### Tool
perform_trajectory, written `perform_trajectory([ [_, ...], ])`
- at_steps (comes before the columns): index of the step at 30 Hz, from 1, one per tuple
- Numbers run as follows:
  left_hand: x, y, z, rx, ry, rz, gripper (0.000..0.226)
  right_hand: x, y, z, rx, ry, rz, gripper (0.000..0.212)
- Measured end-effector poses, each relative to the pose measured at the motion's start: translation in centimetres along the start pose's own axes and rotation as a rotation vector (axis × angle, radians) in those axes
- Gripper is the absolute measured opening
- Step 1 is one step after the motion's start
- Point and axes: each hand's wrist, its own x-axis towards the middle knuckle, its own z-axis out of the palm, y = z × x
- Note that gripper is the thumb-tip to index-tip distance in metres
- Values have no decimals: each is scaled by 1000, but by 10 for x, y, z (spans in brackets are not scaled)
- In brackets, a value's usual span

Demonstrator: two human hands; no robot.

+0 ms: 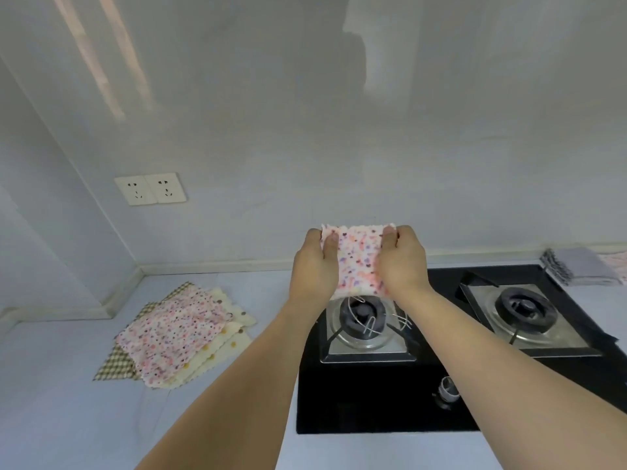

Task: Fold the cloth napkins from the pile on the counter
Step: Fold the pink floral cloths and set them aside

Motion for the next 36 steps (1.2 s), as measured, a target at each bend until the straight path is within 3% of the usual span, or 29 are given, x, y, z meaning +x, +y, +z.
perform_trajectory([
  [3, -3, 21, 54, -6, 0, -25, 23, 25, 28, -46, -20, -19, 1, 32],
  [11, -5, 69, 175, 11, -62, -144, 48, 88, 93, -140, -82, -46, 65, 34],
  [16, 10, 79, 246, -14, -158, -125, 44, 121, 128, -187, -93, 23, 134, 34],
  [21, 10, 105, 337, -5, -240, -124, 12, 159, 178, -257, -113, 73, 216, 36],
  [25, 2, 136, 414, -87, -317, -175, 17, 190, 225, -322, -158, 90, 234, 37],
  [30, 1, 155, 491, -142, -471, -415, 24, 229, 268, -394, -200, 38, 298, 37],
  [33, -6, 156, 524, -105, -531, -456, 13, 245, 290, -421, -158, 6, 383, 38],
  [36, -2, 148, 564, 1, -537, -430, 17, 258, 326, -432, 14, -38, 645, 44],
])
